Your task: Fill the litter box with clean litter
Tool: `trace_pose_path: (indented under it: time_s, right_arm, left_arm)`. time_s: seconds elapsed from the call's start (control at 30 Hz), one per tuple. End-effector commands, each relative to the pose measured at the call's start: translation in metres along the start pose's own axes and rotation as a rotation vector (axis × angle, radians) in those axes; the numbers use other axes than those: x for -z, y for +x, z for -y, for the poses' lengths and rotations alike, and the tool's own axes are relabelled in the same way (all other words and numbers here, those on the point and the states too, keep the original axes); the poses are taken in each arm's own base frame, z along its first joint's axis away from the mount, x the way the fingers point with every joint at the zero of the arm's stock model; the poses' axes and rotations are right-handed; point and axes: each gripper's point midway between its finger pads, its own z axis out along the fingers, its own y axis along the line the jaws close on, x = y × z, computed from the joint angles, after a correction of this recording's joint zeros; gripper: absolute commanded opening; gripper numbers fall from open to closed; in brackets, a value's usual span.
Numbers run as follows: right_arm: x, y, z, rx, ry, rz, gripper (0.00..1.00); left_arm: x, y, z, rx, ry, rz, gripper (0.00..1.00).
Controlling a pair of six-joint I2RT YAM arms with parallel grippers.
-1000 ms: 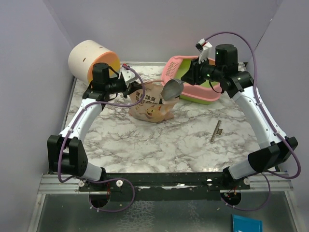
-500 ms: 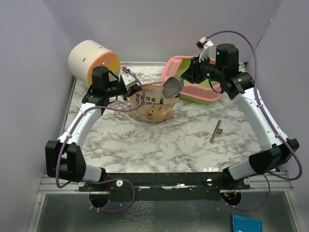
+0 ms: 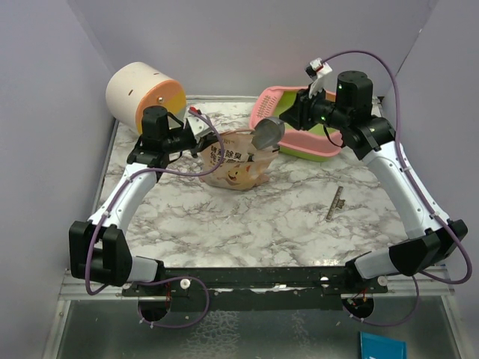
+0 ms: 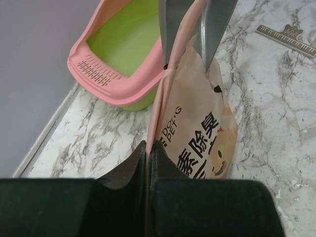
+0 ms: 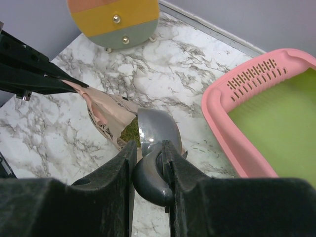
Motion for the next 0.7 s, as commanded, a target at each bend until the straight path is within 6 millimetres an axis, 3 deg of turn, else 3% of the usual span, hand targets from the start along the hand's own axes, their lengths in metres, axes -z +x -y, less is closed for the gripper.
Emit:
trace_pose_path:
  time_s: [0.0, 0.4, 0.53, 0.67]
  right_arm:
    - [0.007, -0.033, -0.011, 0.063, -0.032, 0.119, 0.01]
    - [-0.006, 0.035, -0.028, -0.016, -0.099, -0.034, 0.01]
    - [-0.010, 0.036, -0.024, -0.018, -0.076, -0.036, 0.01]
    - [-0.011, 0.017, -0.020, 0.000, -0.055, -0.010, 0.01]
  left_arm:
    - [0.005, -0.050, 0.004, -0.134, 0.006, 0.125, 0.00]
    - [0.010, -0.071, -0.021, -0.119, -0.163, 0.214, 0.00]
    - [0.016, -0.079, -0.020, -0.137, -0.199, 0.262, 0.00]
    - [0.019, -0.083, -0.012, -0.162, -0.181, 0.283, 0.00]
